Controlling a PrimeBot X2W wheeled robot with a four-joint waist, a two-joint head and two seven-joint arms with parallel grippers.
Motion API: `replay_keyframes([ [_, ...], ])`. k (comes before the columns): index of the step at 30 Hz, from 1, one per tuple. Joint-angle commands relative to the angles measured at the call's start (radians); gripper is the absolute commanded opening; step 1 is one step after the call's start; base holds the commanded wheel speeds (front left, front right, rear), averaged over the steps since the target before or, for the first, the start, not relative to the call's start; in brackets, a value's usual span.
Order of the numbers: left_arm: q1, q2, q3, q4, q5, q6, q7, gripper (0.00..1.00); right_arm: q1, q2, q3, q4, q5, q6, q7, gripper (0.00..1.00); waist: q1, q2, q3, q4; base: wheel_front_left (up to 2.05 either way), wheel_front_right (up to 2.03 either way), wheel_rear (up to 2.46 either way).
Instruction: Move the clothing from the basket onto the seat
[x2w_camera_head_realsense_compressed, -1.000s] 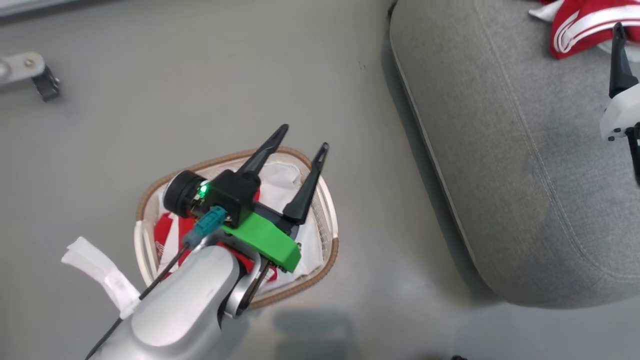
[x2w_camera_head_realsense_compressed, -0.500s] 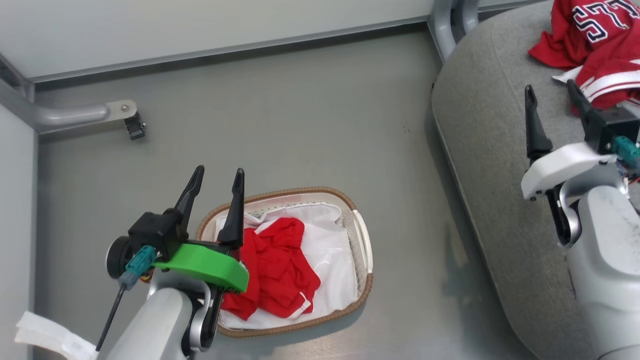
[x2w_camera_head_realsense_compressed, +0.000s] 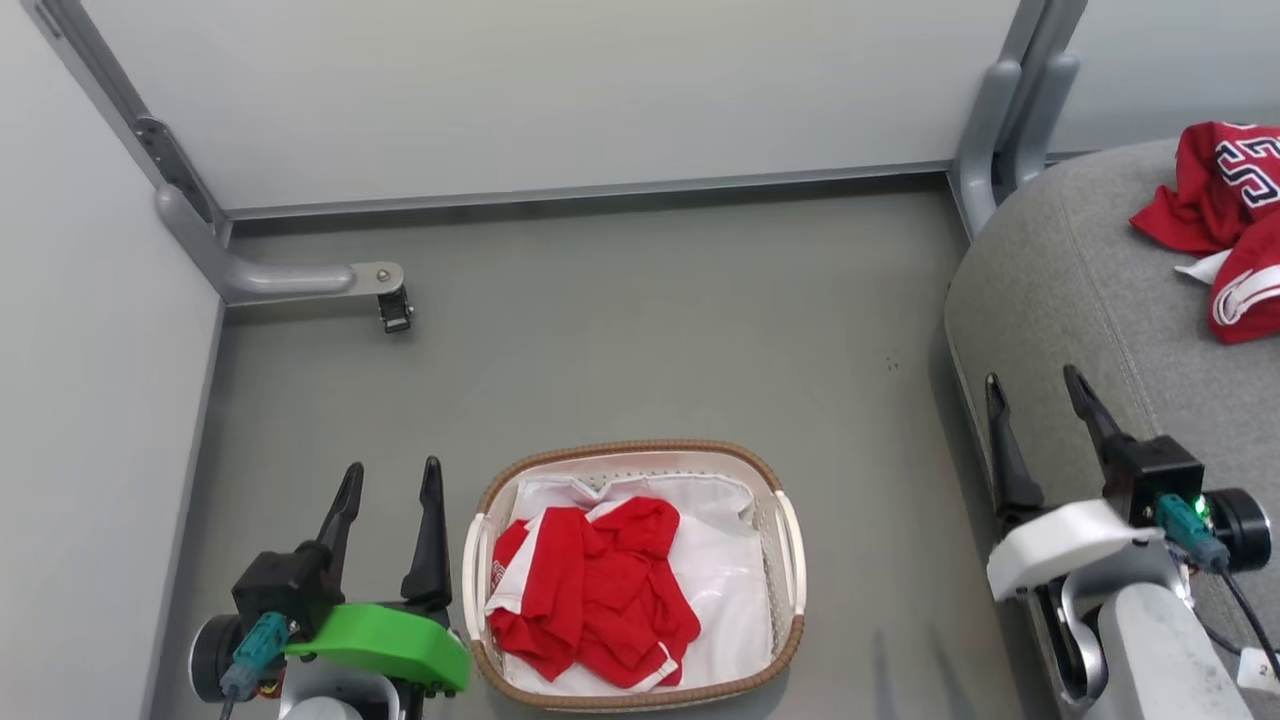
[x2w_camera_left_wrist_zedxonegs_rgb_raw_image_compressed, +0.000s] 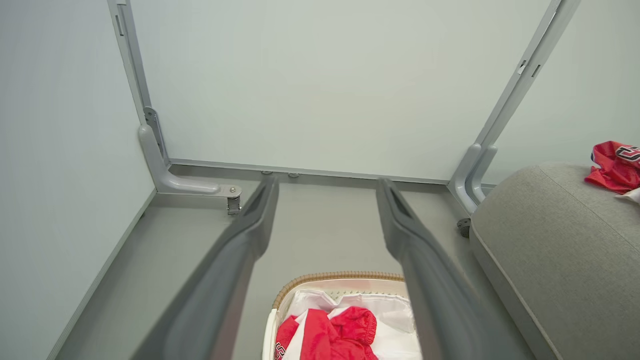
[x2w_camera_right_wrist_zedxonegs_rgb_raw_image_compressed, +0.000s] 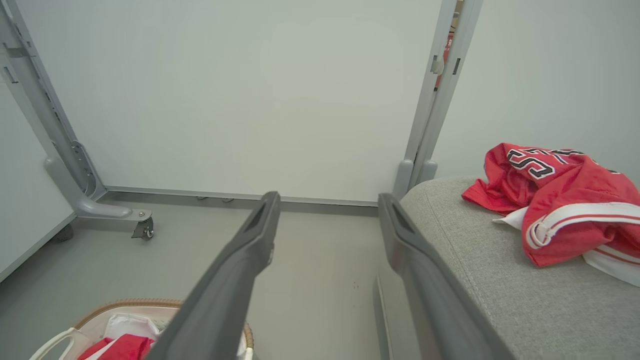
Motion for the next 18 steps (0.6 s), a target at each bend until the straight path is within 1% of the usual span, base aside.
replay_keyframes([
  [1, 0.024, -0.004, 0.011, 0.006, 0.009, -0.010, -0.004, 1.00, 0.036, -0.001, 0.010, -0.014, 0.026, -0.001, -0.005, 1.00, 0.0001, 0.0000, -0.044, 0.036, 0.00, 0.00, 0.00],
  [8, 0.090, -0.026, 0.061, 0.032, 0.040, -0.032, -0.004, 1.00, 0.149, -0.002, 0.048, -0.040, 0.099, -0.001, -0.005, 1.00, 0.0001, 0.0000, -0.085, 0.041, 0.00, 0.00, 0.00],
  [13, 0.124, -0.041, 0.101, 0.033, 0.044, -0.044, -0.004, 1.00, 0.185, -0.002, 0.072, -0.049, 0.115, -0.001, -0.005, 1.00, 0.0001, 0.0000, -0.096, 0.036, 0.00, 0.00, 0.00],
  [18, 0.142, -0.056, 0.129, 0.040, 0.056, -0.064, -0.004, 1.00, 0.189, -0.002, 0.091, -0.043, 0.127, -0.001, -0.005, 1.00, 0.0001, 0.0000, -0.103, 0.027, 0.00, 0.00, 0.00],
])
